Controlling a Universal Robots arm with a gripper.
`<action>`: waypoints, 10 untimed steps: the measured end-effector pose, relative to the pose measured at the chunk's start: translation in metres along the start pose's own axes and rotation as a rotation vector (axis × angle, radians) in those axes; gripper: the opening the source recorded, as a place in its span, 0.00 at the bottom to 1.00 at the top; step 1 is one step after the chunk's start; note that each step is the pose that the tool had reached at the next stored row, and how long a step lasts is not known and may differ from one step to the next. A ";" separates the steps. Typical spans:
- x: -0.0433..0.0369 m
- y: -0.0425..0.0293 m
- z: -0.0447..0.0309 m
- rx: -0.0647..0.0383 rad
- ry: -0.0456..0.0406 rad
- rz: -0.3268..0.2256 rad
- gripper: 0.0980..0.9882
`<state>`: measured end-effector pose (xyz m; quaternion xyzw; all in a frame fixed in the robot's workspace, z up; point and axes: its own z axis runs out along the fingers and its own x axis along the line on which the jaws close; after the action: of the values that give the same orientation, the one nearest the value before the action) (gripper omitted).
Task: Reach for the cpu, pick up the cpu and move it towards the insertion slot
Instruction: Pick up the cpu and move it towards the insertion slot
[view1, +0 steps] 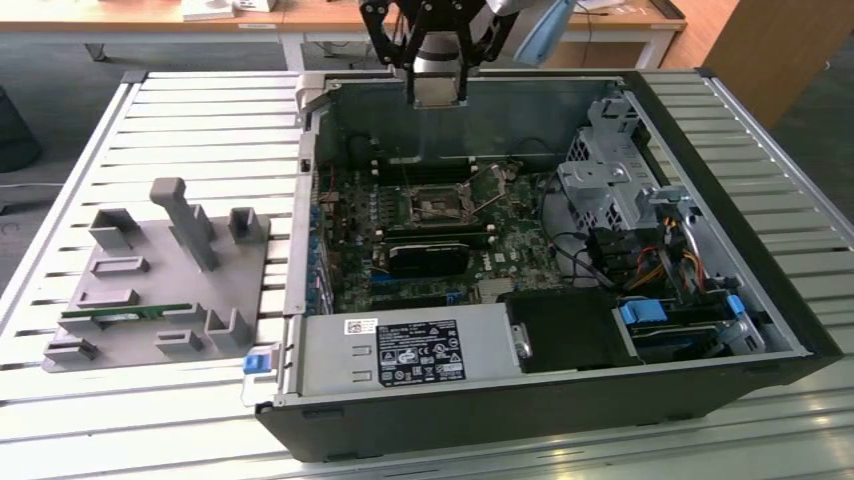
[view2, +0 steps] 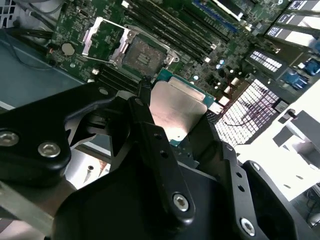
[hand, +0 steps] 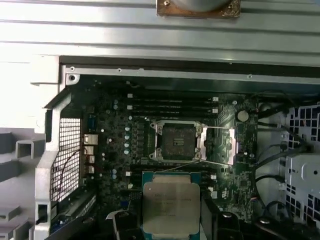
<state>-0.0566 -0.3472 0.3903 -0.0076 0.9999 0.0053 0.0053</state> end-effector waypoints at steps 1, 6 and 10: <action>-0.0028 0.0020 0.0009 0.000 -0.0001 0.000 0.50; -0.0138 0.0142 0.0058 0.000 -0.0001 0.000 0.50; -0.0197 0.0239 0.0078 0.000 0.0000 0.000 0.50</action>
<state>-0.0371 -0.3229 0.3830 -0.0076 0.9999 0.0053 0.0053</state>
